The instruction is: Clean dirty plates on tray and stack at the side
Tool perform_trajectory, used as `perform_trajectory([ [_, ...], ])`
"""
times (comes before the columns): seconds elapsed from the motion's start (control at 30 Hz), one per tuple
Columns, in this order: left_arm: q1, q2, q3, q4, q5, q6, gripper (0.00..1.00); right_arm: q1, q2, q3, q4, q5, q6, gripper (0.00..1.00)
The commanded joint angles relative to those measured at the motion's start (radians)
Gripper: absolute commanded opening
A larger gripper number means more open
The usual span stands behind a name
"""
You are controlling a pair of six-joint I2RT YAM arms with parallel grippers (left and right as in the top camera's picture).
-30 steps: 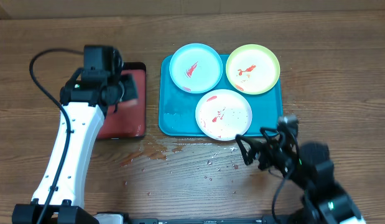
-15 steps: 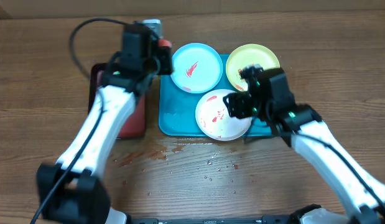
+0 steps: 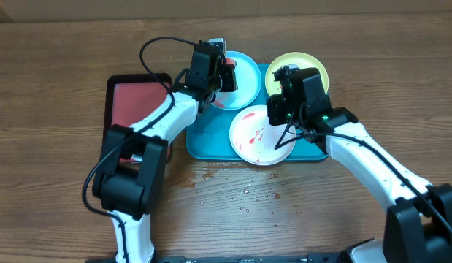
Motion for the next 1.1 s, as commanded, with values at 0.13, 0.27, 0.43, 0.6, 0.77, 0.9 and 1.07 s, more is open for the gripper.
perform_trajectory([
  [0.13, -0.002, 0.058, 0.028, 0.067, -0.044, -0.04, 0.04, -0.004, 0.104, 0.028, 0.084, 0.008, 0.023, 0.2],
  [0.27, -0.002, 0.078, 0.028, 0.082, -0.046, -0.055, 0.04, -0.004, 0.154, 0.028, 0.163, -0.04, 0.032, 0.27],
  [0.43, -0.002, 0.084, 0.028, 0.107, -0.049, -0.055, 0.04, -0.004, 0.202, 0.028, 0.242, -0.039, 0.08, 0.36],
  [0.6, -0.002, 0.09, 0.028, 0.105, -0.049, -0.055, 0.04, -0.001, 0.241, 0.028, 0.305, -0.035, 0.12, 0.37],
  [0.77, -0.002, 0.09, 0.028, 0.095, -0.058, -0.055, 0.04, -0.001, 0.28, 0.054, 0.328, -0.035, 0.156, 0.38],
  [0.9, -0.002, 0.09, 0.028, 0.053, -0.083, -0.073, 0.04, -0.001, 0.343, 0.117, 0.308, -0.035, 0.159, 0.44],
  [1.07, -0.002, 0.09, 0.028, 0.036, -0.083, -0.074, 0.04, -0.001, 0.399, 0.193, 0.276, -0.023, 0.177, 0.43],
])
